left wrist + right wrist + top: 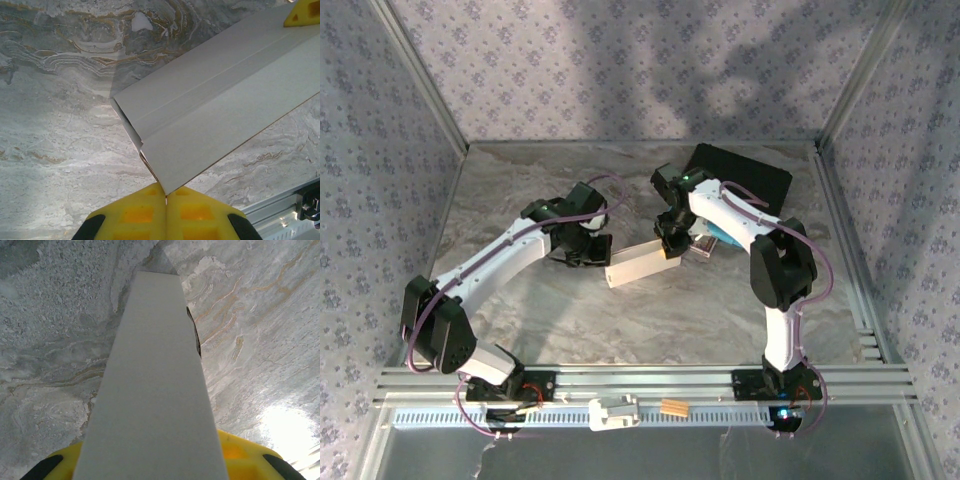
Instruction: Fold the paper box
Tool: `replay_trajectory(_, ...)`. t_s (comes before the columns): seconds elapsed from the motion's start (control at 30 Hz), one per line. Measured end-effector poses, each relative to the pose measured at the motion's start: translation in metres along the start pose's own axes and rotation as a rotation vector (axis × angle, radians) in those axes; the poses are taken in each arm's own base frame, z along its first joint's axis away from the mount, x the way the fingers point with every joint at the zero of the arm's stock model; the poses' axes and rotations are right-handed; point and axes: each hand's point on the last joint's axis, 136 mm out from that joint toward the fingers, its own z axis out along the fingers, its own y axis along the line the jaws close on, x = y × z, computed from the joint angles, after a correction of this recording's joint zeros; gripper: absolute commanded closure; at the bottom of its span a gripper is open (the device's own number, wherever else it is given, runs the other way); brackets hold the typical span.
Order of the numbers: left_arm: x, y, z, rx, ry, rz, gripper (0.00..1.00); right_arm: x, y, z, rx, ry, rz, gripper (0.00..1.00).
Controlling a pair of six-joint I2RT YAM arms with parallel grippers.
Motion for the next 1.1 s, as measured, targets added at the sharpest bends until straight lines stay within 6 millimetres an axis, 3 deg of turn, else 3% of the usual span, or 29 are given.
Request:
replay_trajectory(0.13, 0.004, 0.001, 0.004, -0.016, 0.001, 0.015, 1.00, 0.000, 0.000, 0.000, 0.000, 0.000, -0.001, 0.71)
replay_trajectory(0.43, 0.004, -0.003, 0.013, -0.031, -0.056, 0.087, 1.00, 0.006, 0.017, -0.001, -0.079, 0.020, -0.129, 0.32)
replay_trajectory(0.6, 0.001, -0.006, 0.015, -0.029, -0.080, 0.106, 1.00, 0.009, 0.027, -0.017, -0.171, 0.050, -0.231, 0.21)
replay_trajectory(0.83, -0.003, -0.008, 0.017, -0.026, -0.090, 0.109, 1.00, 0.021, 0.030, -0.049, -0.300, 0.084, -0.360, 0.19)
replay_trajectory(1.1, -0.006, -0.010, 0.018, -0.026, -0.090, 0.113, 1.00, 0.020, 0.004, -0.062, -0.351, 0.096, -0.418, 0.29)
